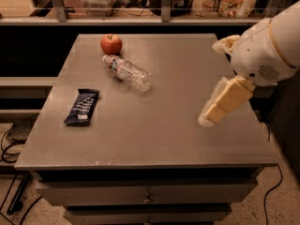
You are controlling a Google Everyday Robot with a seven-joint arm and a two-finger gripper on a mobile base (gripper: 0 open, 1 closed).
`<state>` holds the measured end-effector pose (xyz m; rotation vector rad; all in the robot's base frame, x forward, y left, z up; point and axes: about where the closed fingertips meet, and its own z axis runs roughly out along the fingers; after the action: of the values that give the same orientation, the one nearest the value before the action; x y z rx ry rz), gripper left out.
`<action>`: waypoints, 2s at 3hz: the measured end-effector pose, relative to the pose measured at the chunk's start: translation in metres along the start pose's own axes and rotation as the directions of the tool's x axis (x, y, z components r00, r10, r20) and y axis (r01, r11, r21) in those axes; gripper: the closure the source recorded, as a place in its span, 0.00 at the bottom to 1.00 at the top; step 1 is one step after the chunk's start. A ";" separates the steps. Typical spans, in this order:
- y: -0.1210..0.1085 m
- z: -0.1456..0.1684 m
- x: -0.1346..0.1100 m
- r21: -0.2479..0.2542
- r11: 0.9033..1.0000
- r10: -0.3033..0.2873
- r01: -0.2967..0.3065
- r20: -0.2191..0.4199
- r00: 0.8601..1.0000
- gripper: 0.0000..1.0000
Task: Pick water bottle
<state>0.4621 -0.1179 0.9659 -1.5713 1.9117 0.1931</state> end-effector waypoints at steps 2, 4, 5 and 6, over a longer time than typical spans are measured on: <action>-0.044 0.060 -0.019 -0.055 0.995 0.092 -0.087 0.095 0.991 0.00; -0.073 0.097 -0.031 -0.088 0.989 0.128 -0.116 0.158 0.979 0.00; -0.075 0.112 -0.038 -0.105 0.985 0.153 -0.136 0.168 0.974 0.00; -0.072 0.134 -0.051 -0.144 0.980 0.163 -0.138 0.187 0.969 0.00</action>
Offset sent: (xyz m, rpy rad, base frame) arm 0.1168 0.0498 -0.0481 0.2535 0.1228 -0.0334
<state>0.5830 -0.0294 0.9103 -1.4293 1.8923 0.5299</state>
